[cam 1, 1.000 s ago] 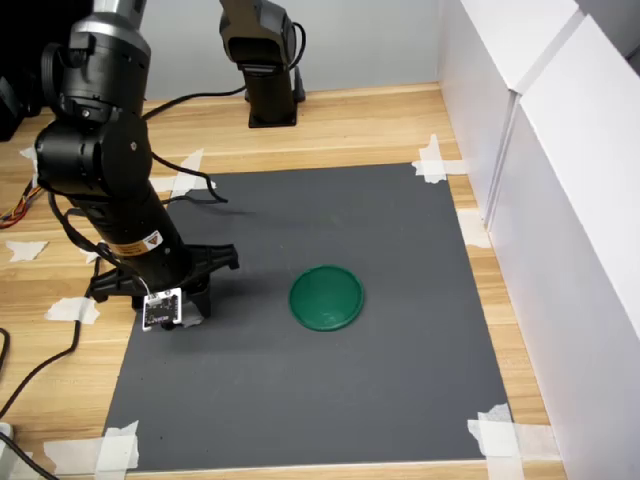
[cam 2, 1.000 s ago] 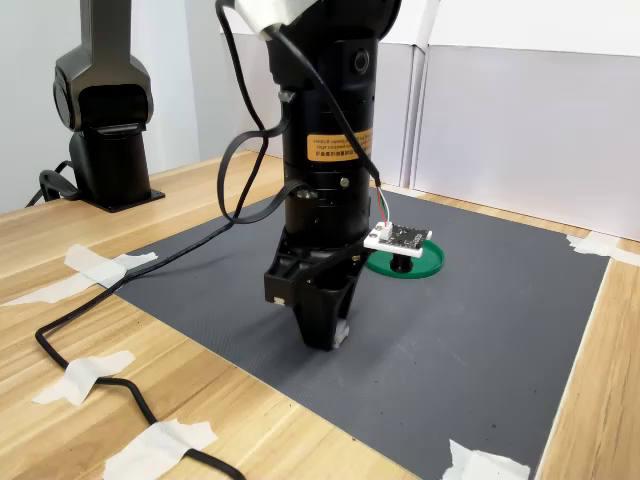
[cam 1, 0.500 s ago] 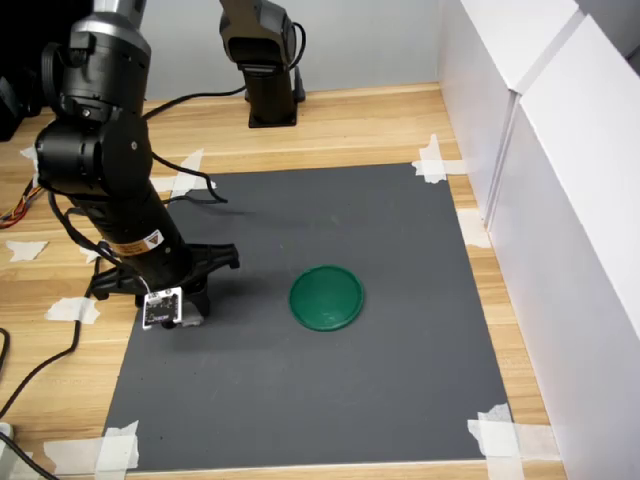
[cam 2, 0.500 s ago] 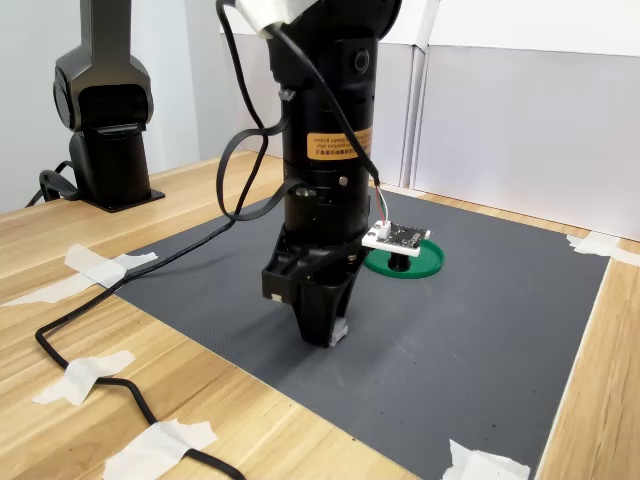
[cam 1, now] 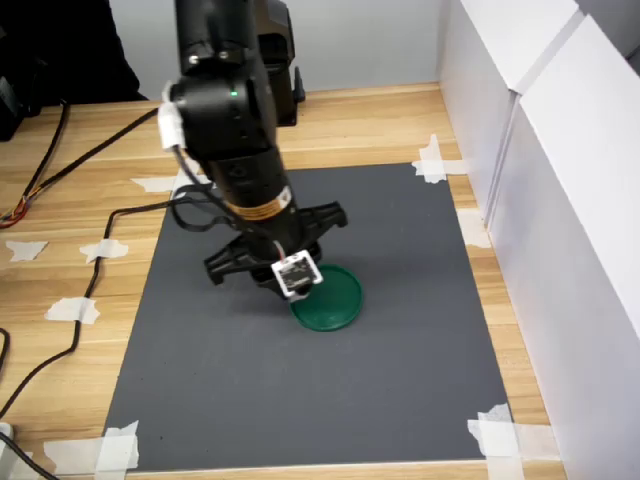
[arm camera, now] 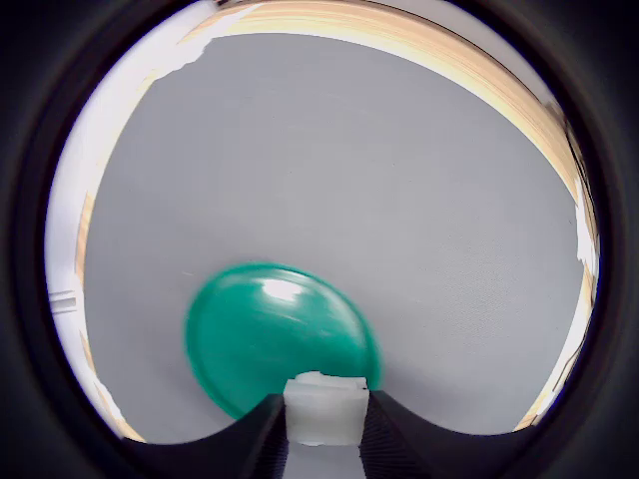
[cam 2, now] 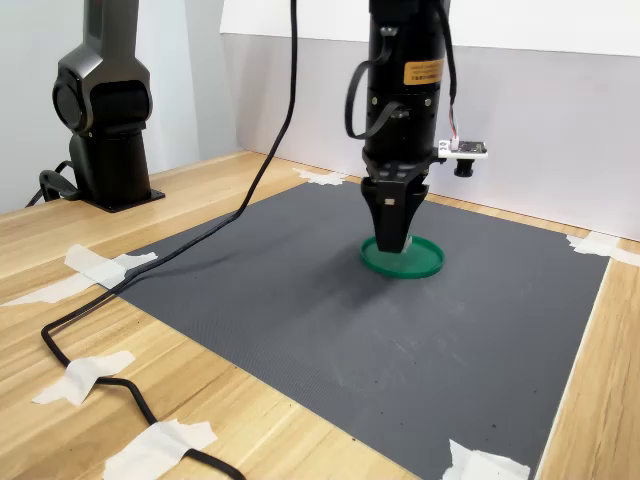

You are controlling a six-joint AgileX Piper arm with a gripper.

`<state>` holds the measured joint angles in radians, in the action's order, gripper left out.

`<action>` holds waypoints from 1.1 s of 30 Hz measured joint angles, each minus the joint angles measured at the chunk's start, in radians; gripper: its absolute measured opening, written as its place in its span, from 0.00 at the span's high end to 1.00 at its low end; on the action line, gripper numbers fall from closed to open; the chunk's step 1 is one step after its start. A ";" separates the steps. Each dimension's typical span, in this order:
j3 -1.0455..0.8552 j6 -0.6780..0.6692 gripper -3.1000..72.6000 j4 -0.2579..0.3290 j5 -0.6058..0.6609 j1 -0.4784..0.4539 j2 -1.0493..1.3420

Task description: Grasp a white terminal and put it on the green lid.

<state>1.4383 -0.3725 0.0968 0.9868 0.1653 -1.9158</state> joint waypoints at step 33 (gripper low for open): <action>0.000 0.045 0.48 -0.009 -0.026 0.036 -0.050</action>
<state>1.4383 -0.3276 0.0882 0.9610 0.2010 -1.9660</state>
